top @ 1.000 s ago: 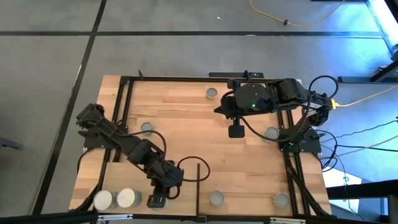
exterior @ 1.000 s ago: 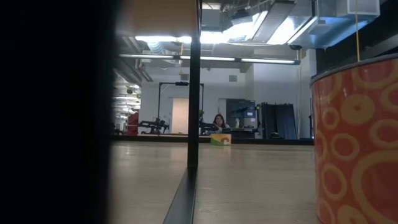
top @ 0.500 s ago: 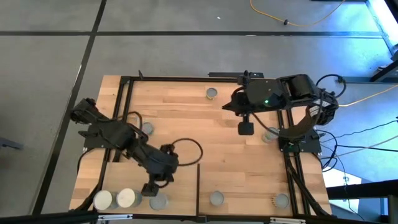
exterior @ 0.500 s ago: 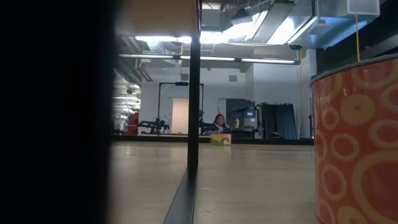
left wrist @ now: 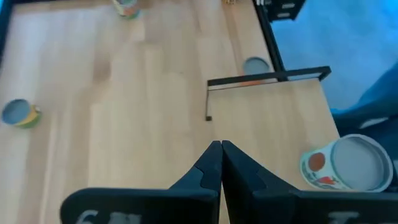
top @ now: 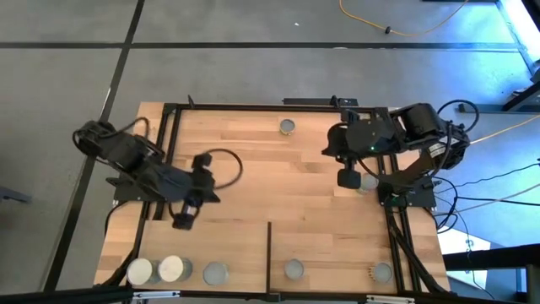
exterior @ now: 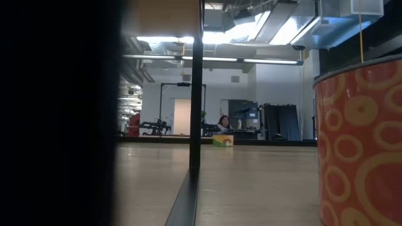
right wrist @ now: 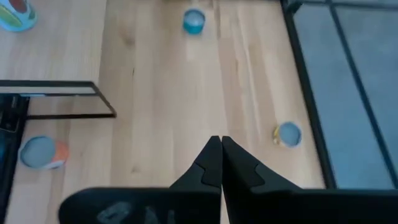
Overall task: Pick and place cans onto a shelf
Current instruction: Put the canned chicken soup on the shelf
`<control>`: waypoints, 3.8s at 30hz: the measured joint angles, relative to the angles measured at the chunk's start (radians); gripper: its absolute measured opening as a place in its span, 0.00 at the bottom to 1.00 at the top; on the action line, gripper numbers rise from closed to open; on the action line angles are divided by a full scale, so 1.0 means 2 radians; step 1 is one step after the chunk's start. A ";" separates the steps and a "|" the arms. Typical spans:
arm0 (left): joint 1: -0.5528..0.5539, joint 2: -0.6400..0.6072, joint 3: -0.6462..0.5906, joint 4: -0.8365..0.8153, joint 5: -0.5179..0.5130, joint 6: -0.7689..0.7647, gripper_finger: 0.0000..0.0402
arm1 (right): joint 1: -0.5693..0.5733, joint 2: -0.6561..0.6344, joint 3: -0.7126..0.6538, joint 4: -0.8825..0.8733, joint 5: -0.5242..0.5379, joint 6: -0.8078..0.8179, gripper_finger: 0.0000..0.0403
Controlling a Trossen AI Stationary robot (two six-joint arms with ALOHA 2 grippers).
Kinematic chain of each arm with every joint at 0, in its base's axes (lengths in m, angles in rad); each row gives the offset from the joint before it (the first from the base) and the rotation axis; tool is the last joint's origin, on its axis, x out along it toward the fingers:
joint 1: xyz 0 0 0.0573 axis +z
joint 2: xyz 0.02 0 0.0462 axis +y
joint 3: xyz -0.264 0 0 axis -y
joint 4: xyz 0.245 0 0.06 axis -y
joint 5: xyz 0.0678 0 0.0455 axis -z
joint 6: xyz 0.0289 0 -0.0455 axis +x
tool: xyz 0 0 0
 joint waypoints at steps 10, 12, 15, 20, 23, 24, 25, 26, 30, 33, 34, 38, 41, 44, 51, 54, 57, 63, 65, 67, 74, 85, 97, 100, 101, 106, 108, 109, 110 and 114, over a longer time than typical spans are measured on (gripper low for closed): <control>0.010 -0.081 -0.071 0.008 -0.023 0.000 0.00 | 0.001 -0.121 -0.192 -0.001 0.037 0.167 0.00; 0.010 -0.091 -0.081 0.009 -0.027 -0.001 0.00 | 0.001 -0.147 -0.234 -0.001 0.034 0.223 0.00; 0.010 -0.100 -0.090 0.010 -0.037 0.000 0.00 | 0.001 -0.175 -0.290 -0.001 0.008 0.301 0.00; 0.011 -0.104 -0.092 0.009 -0.045 0.000 0.00 | 0.001 -0.202 -0.365 0.000 -0.018 0.390 0.04; 0.011 -0.104 -0.093 0.009 -0.045 0.000 0.00 | -0.004 -0.209 -0.403 0.000 -0.017 0.436 0.09; 0.011 -0.104 -0.093 0.009 -0.045 0.000 0.00 | -0.007 -0.210 -0.414 0.000 -0.021 0.447 0.10; 0.011 -0.104 -0.093 0.009 -0.045 0.000 0.00 | -0.011 -0.210 -0.424 0.000 -0.032 0.457 0.12; 0.011 -0.104 -0.093 0.009 -0.045 0.000 0.00 | -0.015 -0.210 -0.433 0.000 -0.046 0.466 0.13; 0.011 -0.104 -0.093 0.009 -0.045 0.000 0.00 | -0.030 -0.210 -0.479 0.001 -0.085 0.498 0.18; 0.011 -0.104 -0.093 0.009 -0.045 0.001 0.00 | -0.036 -0.211 -0.522 0.001 -0.096 0.486 0.20; 0.011 -0.104 -0.093 0.009 -0.045 0.000 0.00 | -0.036 -0.212 -0.537 0.000 -0.099 0.477 0.20; 0.011 -0.104 -0.093 0.009 -0.045 0.000 0.00 | -0.036 -0.212 -0.598 0.001 -0.116 0.462 0.20; 0.011 -0.104 -0.093 0.009 -0.045 -0.004 0.00 | -0.036 -0.212 -0.641 0.002 -0.140 0.460 0.20; 0.011 -0.104 -0.093 0.009 -0.045 -0.004 0.00 | -0.036 -0.212 -0.673 0.021 -0.149 0.448 0.20; 0.011 -0.104 -0.093 0.009 -0.045 -0.032 0.00 | -0.036 -0.212 -0.706 0.088 -0.162 0.406 0.20; 0.011 -0.104 -0.093 0.009 -0.045 -0.044 0.00 | -0.036 -0.212 -0.716 0.086 -0.160 0.397 0.20; 0.011 -0.104 -0.093 0.017 -0.045 -0.043 0.00 | -0.036 -0.212 -0.722 0.087 -0.148 0.393 0.20; 0.011 -0.104 -0.093 0.027 -0.045 -0.043 0.00 | -0.036 -0.212 -0.730 0.106 -0.141 0.390 0.20; 0.011 -0.104 -0.093 0.028 -0.045 -0.043 0.00 | -0.036 -0.212 -0.735 0.117 -0.141 0.384 0.20; 0.011 -0.104 -0.093 0.027 -0.045 -0.043 0.00 | -0.036 -0.212 -0.744 0.127 -0.141 0.380 0.20; 0.011 -0.104 -0.093 0.031 -0.045 -0.043 0.00 | -0.036 -0.213 -0.765 0.135 -0.124 0.392 0.20; 0.011 -0.104 -0.093 0.031 -0.045 -0.043 0.00 | -0.047 -0.212 -0.765 0.139 -0.107 0.395 0.03; 0.011 -0.104 -0.093 0.031 -0.045 -0.042 0.00 | -0.051 -0.211 -0.687 0.136 -0.090 0.366 0.01; 0.010 -0.104 -0.093 0.031 -0.045 -0.042 0.00 | -0.051 -0.211 -0.649 0.112 -0.091 0.355 0.01; 0.011 -0.104 -0.093 0.031 -0.045 -0.042 0.00 | -0.051 -0.211 -0.634 0.102 -0.091 0.354 0.01; 0.011 -0.104 -0.093 0.031 -0.045 -0.043 0.00 | -0.047 -0.201 -0.547 0.060 -0.092 0.328 0.01; 0.010 -0.104 -0.093 0.031 -0.045 -0.043 0.00 | -0.043 -0.188 -0.504 0.050 -0.092 0.304 0.01; 0.011 -0.104 -0.093 0.031 -0.045 -0.043 0.00 | -0.040 -0.179 -0.482 0.047 -0.092 0.292 0.01; 0.010 -0.104 -0.093 0.031 -0.045 -0.045 0.00 | -0.038 -0.168 -0.460 0.041 -0.093 0.279 0.01; 0.011 -0.104 -0.093 0.031 -0.045 -0.060 0.00 | -0.033 -0.106 -0.371 0.031 -0.088 0.219 0.01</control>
